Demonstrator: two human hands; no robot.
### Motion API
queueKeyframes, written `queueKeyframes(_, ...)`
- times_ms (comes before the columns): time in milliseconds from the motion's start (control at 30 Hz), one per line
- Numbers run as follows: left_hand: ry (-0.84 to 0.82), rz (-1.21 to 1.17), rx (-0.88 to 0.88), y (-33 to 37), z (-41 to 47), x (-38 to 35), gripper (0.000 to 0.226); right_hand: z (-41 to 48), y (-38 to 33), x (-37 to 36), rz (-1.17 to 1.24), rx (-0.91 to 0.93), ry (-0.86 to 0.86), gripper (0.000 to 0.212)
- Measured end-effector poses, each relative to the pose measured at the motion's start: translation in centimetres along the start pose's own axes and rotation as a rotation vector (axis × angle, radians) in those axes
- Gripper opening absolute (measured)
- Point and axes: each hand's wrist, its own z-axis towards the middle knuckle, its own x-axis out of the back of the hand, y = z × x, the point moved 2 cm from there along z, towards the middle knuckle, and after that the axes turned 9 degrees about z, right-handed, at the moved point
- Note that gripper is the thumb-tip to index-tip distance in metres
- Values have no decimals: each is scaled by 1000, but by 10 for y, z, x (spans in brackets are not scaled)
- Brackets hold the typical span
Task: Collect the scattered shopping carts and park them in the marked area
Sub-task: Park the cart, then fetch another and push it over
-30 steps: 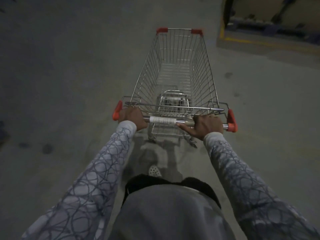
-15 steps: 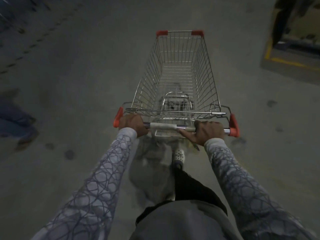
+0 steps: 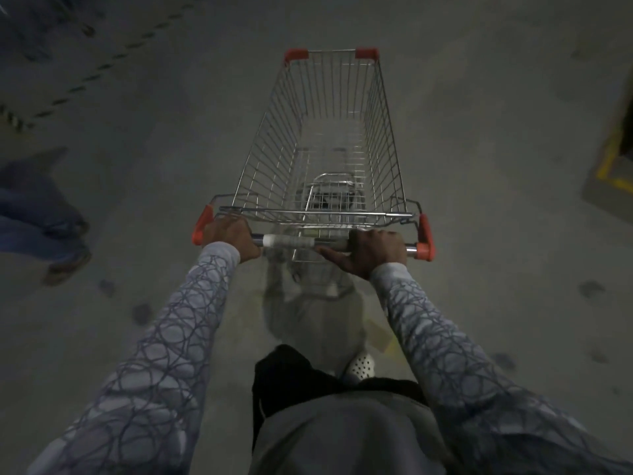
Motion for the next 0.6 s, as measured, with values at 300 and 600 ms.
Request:
queueKeyframes(300,105,-76,42,-53,177,45,60,204,-22,12,4,9,7,83)
queueKeyframes(600,3,-51,-11,-123,382,99,70,418,-66,35,-36,-34,-28,92)
